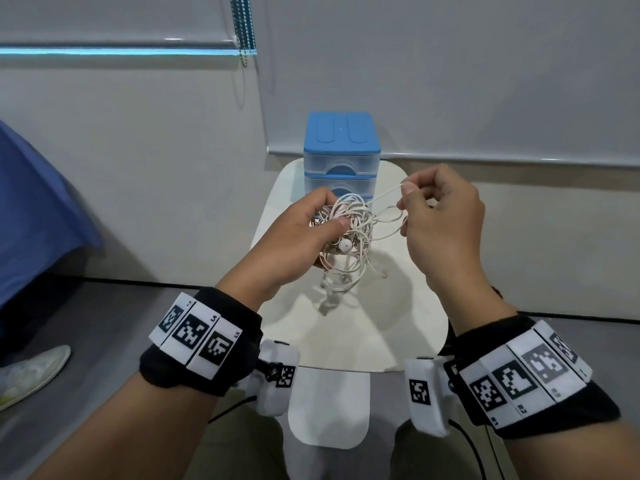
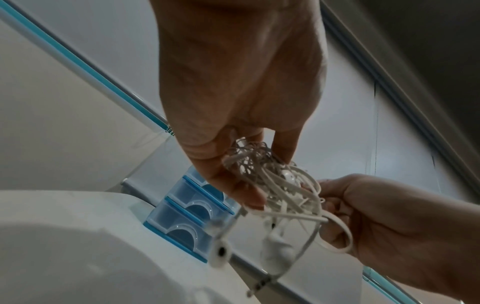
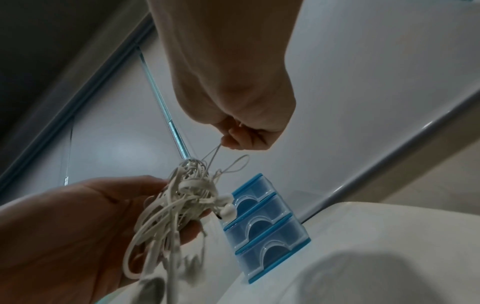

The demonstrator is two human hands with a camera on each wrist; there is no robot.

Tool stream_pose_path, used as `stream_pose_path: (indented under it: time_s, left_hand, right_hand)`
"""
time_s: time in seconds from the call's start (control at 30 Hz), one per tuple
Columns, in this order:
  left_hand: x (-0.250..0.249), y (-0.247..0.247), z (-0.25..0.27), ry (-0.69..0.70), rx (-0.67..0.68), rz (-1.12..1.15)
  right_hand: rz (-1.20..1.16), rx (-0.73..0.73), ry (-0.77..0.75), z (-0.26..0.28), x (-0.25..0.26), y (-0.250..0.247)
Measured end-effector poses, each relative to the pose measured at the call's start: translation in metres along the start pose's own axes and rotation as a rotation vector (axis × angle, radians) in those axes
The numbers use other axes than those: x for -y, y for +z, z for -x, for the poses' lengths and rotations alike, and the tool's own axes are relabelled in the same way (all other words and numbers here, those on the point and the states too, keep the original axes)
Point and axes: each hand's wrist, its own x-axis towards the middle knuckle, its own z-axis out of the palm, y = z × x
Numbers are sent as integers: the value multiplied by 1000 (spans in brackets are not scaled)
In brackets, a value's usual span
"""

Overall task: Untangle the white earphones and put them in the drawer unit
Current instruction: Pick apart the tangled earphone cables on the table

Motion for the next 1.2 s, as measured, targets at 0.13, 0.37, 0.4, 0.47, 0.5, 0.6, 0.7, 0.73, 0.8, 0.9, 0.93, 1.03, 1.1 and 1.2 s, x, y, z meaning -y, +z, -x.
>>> stream_pose_path:
  time_s: [0.13, 0.37, 0.4, 0.47, 0.5, 0.6, 0.7, 0.73, 0.8, 0.9, 0.93, 1.03, 1.1, 1.2]
  left_hand:
    - [-2, -2, -2, -19, -61, -9]
    - [-6, -3, 0, 103, -18, -38]
    - [-6, -3, 1, 118, 6, -48]
    - [-7, -4, 2, 121, 11, -36]
    - [-6, -5, 3, 111, -5, -10]
    - [-4, -7, 3, 59, -61, 132]
    - [-1, -9, 3, 26, -75, 260]
    - [-1, -9, 3, 20, -75, 288]
    - [1, -9, 2, 19, -82, 314]
    - [2, -10, 2, 25, -100, 309]
    - [2, -10, 2, 25, -103, 307]
    - [3, -9, 2, 31, -107, 300]
    - [3, -8, 2, 39, -113, 286]
    - [4, -8, 1, 35, -132, 260]
  right_hand:
    - [8, 29, 61, 2, 0, -1]
    - [-1, 312, 100, -1, 23, 3]
    - [9, 237, 111, -5, 22, 3]
    - [-22, 75, 177, -13, 20, -2]
    - [-66, 19, 227, -17, 20, -5]
    - [-243, -18, 389, -24, 19, -20]
    - [-385, 89, 510, -23, 23, -34]
    - [-392, 142, 504, -21, 22, -37]
    - [-300, 195, 438, -17, 16, -41]
    - [-87, 117, 308, -11, 9, -44]
    - [-50, 92, 231, -8, 10, -43]
    - [-2, 122, -86, 2, 17, -34]
    - [91, 269, -230, 9, 19, -25]
    - [278, 489, -321, 17, 13, -12]
